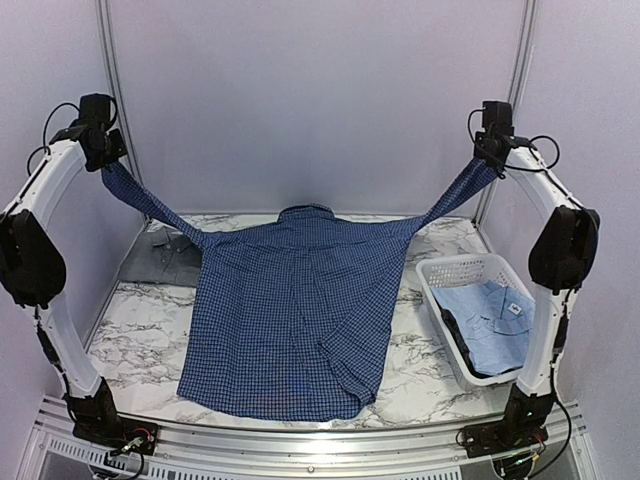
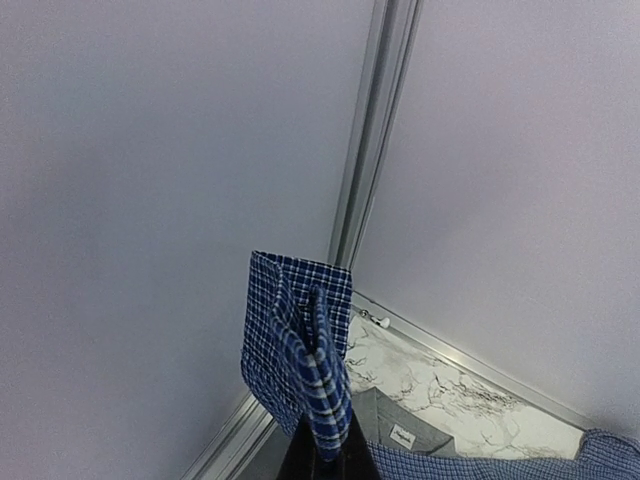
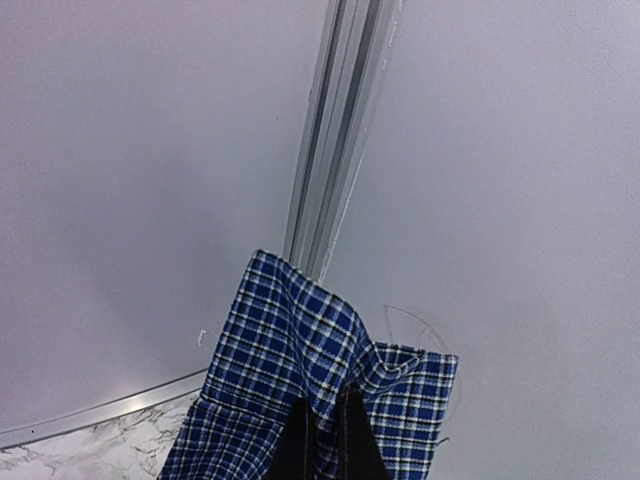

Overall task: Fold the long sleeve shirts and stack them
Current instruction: Flatten out the crumpled shirt at the center of the board.

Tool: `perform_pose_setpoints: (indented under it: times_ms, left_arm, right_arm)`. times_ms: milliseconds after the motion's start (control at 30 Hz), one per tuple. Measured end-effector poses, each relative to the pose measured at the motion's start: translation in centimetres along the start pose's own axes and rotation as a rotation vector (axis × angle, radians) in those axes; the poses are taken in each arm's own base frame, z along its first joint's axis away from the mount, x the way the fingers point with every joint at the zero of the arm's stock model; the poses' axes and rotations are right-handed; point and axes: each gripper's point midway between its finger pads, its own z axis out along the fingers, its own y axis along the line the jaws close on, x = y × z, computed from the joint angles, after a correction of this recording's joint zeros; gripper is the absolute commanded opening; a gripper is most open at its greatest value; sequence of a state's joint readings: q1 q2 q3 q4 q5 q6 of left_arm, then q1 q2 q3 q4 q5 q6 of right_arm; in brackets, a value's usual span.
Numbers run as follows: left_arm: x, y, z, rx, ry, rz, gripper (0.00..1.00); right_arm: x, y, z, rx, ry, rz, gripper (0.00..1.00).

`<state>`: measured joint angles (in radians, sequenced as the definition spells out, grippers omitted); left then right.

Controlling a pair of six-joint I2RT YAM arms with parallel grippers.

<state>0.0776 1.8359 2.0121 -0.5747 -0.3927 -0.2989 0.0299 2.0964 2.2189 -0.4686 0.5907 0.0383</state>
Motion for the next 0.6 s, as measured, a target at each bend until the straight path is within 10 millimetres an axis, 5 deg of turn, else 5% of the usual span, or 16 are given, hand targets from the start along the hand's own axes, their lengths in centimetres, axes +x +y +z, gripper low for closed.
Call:
perform_pose_setpoints:
  times_ms: [300,600]
  left_arm:
    - [4.5,-1.3,2.4,0.052,0.119,0.012,0.02]
    - [12.4,-3.3,3.6,0.082,0.283,0.065,0.03]
  right_arm:
    - [1.0,2.7,-0.2,-0.102,0.027,-0.029,0.24]
    - [6.4,12.3,-4.1,-0.286,0.105,-0.155,0.27]
